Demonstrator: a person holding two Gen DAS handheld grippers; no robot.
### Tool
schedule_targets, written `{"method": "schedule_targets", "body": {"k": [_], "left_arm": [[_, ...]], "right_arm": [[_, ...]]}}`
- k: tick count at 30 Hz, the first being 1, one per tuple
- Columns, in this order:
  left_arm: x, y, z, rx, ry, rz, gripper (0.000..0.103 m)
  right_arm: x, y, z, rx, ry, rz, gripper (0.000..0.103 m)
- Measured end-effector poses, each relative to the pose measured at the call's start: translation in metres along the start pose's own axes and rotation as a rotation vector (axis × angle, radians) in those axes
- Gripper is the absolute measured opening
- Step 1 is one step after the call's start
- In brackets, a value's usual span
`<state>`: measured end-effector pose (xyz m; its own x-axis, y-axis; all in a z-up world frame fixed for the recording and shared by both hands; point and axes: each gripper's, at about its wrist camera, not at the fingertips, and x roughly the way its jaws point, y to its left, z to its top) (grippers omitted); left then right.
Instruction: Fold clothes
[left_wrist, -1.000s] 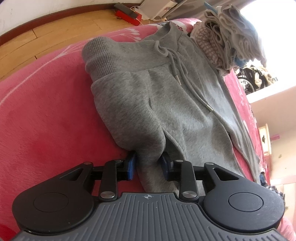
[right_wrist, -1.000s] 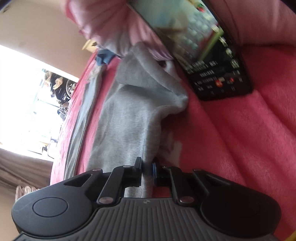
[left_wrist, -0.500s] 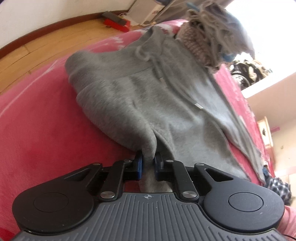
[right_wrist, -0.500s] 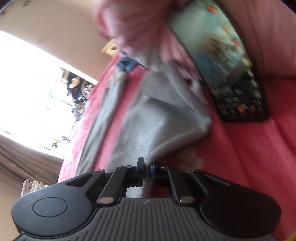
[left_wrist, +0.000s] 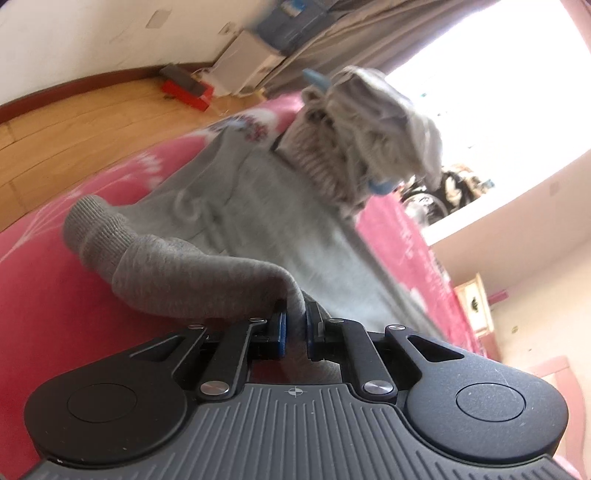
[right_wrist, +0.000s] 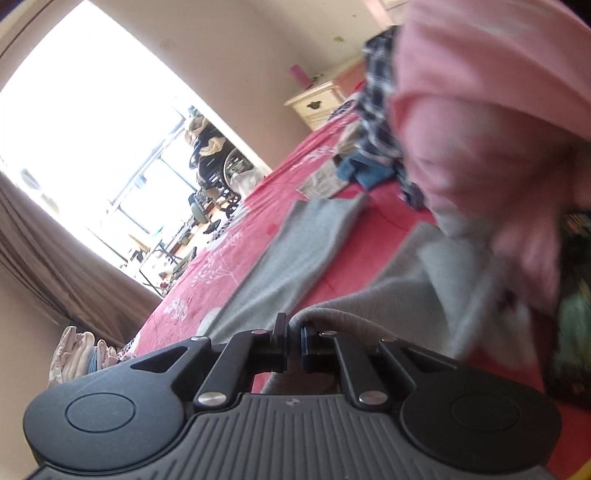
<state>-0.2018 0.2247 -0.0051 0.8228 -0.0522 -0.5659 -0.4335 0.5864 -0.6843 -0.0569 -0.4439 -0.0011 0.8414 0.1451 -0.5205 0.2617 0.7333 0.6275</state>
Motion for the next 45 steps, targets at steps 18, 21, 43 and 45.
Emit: {"method": "schedule_targets", "body": {"k": [18, 21, 43, 45], "left_arm": [[0.076, -0.038, 0.064, -0.009, -0.055, 0.005, 0.007], [0.088, -0.044, 0.077, 0.002, -0.061, 0.010, 0.007], [0.192, -0.011, 0.119, 0.078, 0.029, 0.096, 0.013], [0.193, 0.000, 0.125, -0.020, 0.028, 0.062, 0.017]], "right_arm": [[0.148, 0.121, 0.054, -0.201, 0.031, -0.035, 0.007], [0.171, 0.131, 0.054, -0.213, 0.036, -0.041, 0.007], [0.357, 0.132, 0.027, -0.118, 0.242, 0.024, 0.023], [0.373, 0.125, 0.029, -0.065, 0.319, 0.030, 0.047]]}}
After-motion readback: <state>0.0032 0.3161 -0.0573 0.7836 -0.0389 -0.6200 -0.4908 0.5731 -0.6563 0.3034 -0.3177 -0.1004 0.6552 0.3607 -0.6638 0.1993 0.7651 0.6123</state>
